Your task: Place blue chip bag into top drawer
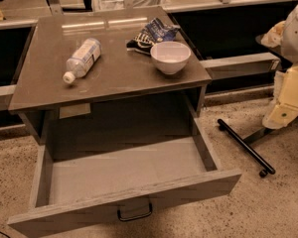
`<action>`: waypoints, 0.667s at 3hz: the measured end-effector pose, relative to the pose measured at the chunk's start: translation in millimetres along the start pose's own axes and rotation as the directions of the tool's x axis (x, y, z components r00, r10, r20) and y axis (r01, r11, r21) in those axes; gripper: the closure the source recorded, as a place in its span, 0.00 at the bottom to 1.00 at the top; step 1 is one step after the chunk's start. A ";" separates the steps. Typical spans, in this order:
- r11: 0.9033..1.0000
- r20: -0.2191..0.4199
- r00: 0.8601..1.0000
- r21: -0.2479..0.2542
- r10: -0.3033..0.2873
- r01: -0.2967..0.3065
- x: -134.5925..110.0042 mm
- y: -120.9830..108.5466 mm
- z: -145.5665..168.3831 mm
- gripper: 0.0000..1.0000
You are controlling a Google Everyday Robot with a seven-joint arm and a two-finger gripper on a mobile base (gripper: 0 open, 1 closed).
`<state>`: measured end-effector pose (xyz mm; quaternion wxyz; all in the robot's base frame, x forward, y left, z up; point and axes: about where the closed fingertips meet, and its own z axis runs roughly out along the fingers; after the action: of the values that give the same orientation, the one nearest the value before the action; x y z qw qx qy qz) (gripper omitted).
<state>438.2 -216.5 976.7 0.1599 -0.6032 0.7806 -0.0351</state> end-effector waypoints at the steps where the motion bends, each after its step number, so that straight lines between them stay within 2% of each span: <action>1: 1.000 0.003 1.000 0.013 -0.006 0.006 -3.8 -5.2 1.1 0.00; 2: 0.992 0.073 0.997 0.124 -0.027 0.017 -17.3 -70.9 17.7 0.00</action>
Offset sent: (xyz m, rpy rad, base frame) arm 0.1875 -0.0070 0.0152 0.1101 -0.3606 0.0233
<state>513.2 -216.7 981.1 0.2254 -0.6017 0.7638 -0.0624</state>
